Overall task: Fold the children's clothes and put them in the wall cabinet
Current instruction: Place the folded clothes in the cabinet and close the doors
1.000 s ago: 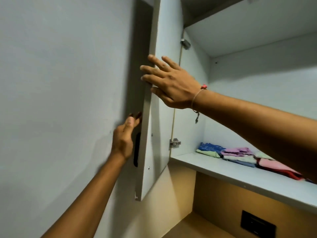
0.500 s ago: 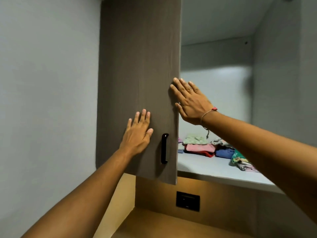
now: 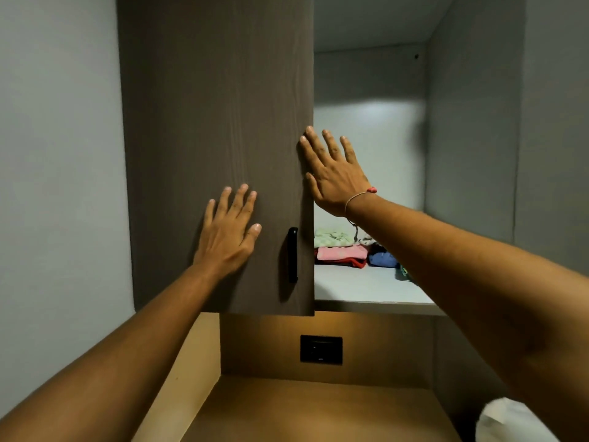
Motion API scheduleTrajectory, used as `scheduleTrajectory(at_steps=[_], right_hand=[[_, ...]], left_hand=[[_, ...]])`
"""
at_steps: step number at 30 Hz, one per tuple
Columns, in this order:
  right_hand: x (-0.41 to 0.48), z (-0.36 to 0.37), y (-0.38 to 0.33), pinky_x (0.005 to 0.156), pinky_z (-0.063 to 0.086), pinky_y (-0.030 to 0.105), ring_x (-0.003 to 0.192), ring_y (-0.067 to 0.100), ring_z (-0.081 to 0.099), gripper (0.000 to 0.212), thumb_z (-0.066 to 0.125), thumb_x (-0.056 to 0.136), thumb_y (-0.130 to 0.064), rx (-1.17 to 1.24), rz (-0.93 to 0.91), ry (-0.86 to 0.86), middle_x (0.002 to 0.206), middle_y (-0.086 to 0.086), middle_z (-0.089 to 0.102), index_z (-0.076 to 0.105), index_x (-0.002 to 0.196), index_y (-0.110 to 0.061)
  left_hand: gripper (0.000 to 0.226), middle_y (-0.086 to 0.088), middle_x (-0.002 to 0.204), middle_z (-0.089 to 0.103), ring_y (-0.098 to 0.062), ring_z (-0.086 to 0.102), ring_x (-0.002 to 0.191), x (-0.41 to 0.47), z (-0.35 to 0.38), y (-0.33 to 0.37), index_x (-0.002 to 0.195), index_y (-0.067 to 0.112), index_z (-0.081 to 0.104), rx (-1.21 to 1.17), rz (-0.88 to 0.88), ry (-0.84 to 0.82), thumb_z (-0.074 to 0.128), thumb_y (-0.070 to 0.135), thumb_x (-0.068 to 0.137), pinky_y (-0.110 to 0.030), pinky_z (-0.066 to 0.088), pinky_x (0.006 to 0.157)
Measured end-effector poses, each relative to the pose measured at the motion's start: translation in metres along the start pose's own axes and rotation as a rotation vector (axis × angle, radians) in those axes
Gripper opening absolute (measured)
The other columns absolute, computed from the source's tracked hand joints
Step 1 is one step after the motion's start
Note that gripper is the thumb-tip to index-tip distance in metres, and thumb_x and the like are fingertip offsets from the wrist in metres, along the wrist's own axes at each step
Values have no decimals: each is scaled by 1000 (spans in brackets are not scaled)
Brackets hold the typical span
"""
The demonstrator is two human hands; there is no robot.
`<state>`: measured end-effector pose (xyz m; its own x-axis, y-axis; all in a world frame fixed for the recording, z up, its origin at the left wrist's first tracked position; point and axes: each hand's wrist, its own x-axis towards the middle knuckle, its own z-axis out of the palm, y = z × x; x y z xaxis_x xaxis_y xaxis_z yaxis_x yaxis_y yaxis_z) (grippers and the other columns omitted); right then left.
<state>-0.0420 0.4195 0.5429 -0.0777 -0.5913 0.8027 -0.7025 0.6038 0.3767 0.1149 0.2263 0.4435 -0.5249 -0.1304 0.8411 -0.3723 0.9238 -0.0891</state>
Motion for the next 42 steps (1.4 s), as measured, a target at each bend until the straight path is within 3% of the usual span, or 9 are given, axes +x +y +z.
scheduleTrajectory(at_steps=[6, 11, 17, 23, 26, 29, 32, 36, 42], right_hand=[[-49, -14, -5, 120, -1, 56, 150, 31, -7, 67, 27, 99, -39, -47, 11, -135, 164, 4, -6, -4, 154, -18], [-135, -52, 1, 120, -1, 54, 149, 27, -12, 72, 36, 97, -29, 186, 387, -24, 163, 0, -10, -7, 154, -20], [-250, -152, 9, 121, -7, 45, 149, 24, -15, 73, 38, 95, -28, 284, 619, 218, 163, 1, -8, -4, 154, -19], [-330, -270, 31, 120, -13, 35, 150, 25, -13, 76, 38, 92, -33, 96, 672, 508, 163, 6, -6, -2, 154, -13], [-346, -301, 55, 119, -14, 32, 149, 21, -14, 78, 37, 92, -36, 124, 809, 480, 163, 7, -9, -5, 154, -14], [-357, -305, 78, 121, -11, 35, 149, 21, -14, 74, 29, 94, -38, 229, 964, 317, 162, 9, -12, -6, 153, -11], [-362, -299, 88, 121, -8, 35, 149, 21, -12, 65, 31, 102, -31, 312, 1017, 239, 163, 8, -9, -5, 154, -11], [-362, -302, 86, 122, 3, 33, 151, 18, 0, 61, 34, 103, -26, 452, 1031, 299, 164, 4, 2, 5, 155, -14], [-352, -301, 47, 122, 17, 32, 148, 16, 18, 66, 27, 91, -35, 572, 902, 374, 160, 3, 21, 20, 153, -13]], left_hand=[[59, -8, 160, 25, -29, 13, 148, 10, -33, -6, 146, 22, 39, 100, 89, 12, 29, 46, 93, -52, 12, 118], [58, -8, 163, 12, -27, 2, 150, 22, -75, 38, 148, 20, 34, -11, 115, 45, 29, 42, 94, -51, 1, 120], [62, -4, 164, 8, -24, -3, 151, 36, -147, 164, 152, 21, 24, -228, 310, 114, 29, 42, 94, -48, -3, 121], [60, -6, 163, 14, -28, 3, 150, 21, -224, 331, 153, 19, 22, -345, 636, 285, 30, 39, 97, -47, 5, 121], [61, -8, 163, 12, -30, 3, 150, 20, -257, 394, 153, 18, 19, -298, 747, 316, 30, 40, 98, -47, 6, 121], [59, -8, 164, 5, -30, -3, 150, 28, -277, 435, 154, 21, 12, -207, 845, 303, 26, 40, 100, -47, 4, 122], [57, -8, 163, 4, -31, -5, 150, 42, -290, 456, 154, 23, 11, -133, 882, 309, 23, 40, 101, -48, 3, 122], [55, -8, 163, 2, -32, -7, 149, 53, -297, 462, 154, 28, 12, 3, 892, 264, 19, 43, 102, -49, 1, 122], [53, -6, 163, 11, -31, 1, 150, 45, -295, 412, 151, 33, 24, -15, 837, 269, 18, 45, 100, -52, 1, 121]])
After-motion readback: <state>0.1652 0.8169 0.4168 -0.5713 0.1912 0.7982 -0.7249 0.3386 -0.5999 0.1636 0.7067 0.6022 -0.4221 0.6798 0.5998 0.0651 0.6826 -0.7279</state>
